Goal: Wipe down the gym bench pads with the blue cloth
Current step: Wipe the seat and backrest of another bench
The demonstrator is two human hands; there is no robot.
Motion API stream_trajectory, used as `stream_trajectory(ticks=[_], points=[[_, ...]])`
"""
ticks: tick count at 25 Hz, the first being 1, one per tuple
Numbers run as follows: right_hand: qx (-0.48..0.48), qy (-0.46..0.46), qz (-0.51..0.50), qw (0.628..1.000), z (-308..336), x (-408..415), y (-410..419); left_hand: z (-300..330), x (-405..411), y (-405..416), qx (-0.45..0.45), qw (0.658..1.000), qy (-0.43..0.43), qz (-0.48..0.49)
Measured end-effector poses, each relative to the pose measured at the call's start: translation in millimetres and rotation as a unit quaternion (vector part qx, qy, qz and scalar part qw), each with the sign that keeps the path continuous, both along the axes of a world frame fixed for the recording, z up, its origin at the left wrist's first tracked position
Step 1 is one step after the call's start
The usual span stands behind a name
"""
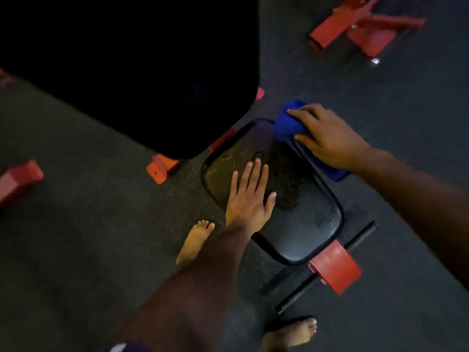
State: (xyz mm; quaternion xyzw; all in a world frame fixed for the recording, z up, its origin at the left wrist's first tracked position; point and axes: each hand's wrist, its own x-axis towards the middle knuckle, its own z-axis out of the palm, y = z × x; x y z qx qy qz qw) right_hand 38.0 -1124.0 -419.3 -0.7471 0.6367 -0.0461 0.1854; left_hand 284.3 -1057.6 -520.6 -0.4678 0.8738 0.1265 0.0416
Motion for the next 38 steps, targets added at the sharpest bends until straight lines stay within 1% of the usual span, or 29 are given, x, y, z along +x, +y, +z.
stream_trajectory(ticks=[4, 8, 10, 12, 13, 14, 17, 20, 22, 25, 27, 29, 31, 32, 33, 34, 35, 36, 38], points=[[-0.011, 0.027, 0.128, 0.991, -17.2, 8.6, -46.1, -11.9, 4.6, 6.5, -0.02, 0.999, 0.033, 0.034], [0.01, 0.057, 0.187, 0.981, -48.1, 28.5, -94.1, -16.7, 0.7, 7.9, -0.037, 0.998, 0.032, 0.026], [0.063, 0.035, 0.21, 0.975, -57.0, 32.2, -109.6, -18.9, 4.1, 9.3, -0.037, 0.999, 0.024, 0.025], [0.111, -0.028, 0.211, 0.971, -62.5, 31.0, -119.0, -23.1, 3.7, 8.3, -0.051, 0.998, 0.026, 0.033], [0.121, -0.052, 0.231, 0.964, -63.1, 30.3, -119.6, -21.3, 2.0, 7.2, -0.052, 0.997, 0.034, 0.035], [0.109, -0.064, 0.25, 0.96, -65.0, 32.3, -116.2, -19.5, 1.9, 9.1, -0.053, 0.997, 0.041, 0.035], [0.02, -0.04, 0.316, 0.948, -78.1, 49.9, -110.2, -25.8, 2.4, 7.5, -0.073, 0.995, 0.052, 0.041], [-0.034, -0.032, 0.354, 0.934, -89.1, 72.5, -106.4, -27.5, 3.1, 10.8, -0.076, 0.995, 0.045, 0.046], [-0.041, -0.032, 0.37, 0.928, -88.9, 84.8, -104.7, -27.1, 0.6, 8.8, -0.071, 0.996, 0.045, 0.043], [-0.029, -0.013, 0.398, 0.917, -91.3, 108.6, -99.1, -28.2, -0.8, 10.9, -0.086, 0.995, 0.038, 0.043], [-0.024, -0.021, 0.394, 0.918, -94.8, 115.6, -99.0, -27.3, 2.3, 11.1, -0.079, 0.996, 0.023, 0.038], [-0.025, -0.009, 0.393, 0.919, -98.2, 113.7, -101.2, -22.8, 0.9, 10.5, -0.071, 0.997, 0.011, 0.033], [-0.012, -0.007, 0.414, 0.91, -89.4, 113.4, -101.2, -14.2, -6.9, 17.8, -0.063, 0.996, 0.005, 0.065], [0.003, 0.01, 0.43, 0.903, -82.0, 109.2, -101.5, -13.8, -14.9, 26.4, -0.063, 0.992, 0.008, 0.108], [0.01, 0.039, 0.439, 0.898, -75.1, 100.5, -101.3, -14.4, -26.7, 40.3, -0.061, 0.982, 0.02, 0.176], [0.006, 0.064, 0.437, 0.897, -71.2, 88.6, -101.9, -17.2, -38.0, 54.3, -0.056, 0.968, 0.039, 0.241], [-0.007, 0.082, 0.418, 0.905, -67.2, 75.8, -99.8, -19.7, -46.0, 64.5, -0.053, 0.957, 0.052, 0.279], [-0.026, 0.095, 0.391, 0.915, -63.1, 69.0, -95.0, -21.6, -48.7, 69.3, -0.058, 0.952, 0.059, 0.295], [-0.058, 0.085, 0.368, 0.924, -64.2, 94.8, -80.7, -24.3, -46.9, 70.1, -0.07, 0.952, 0.062, 0.292]])
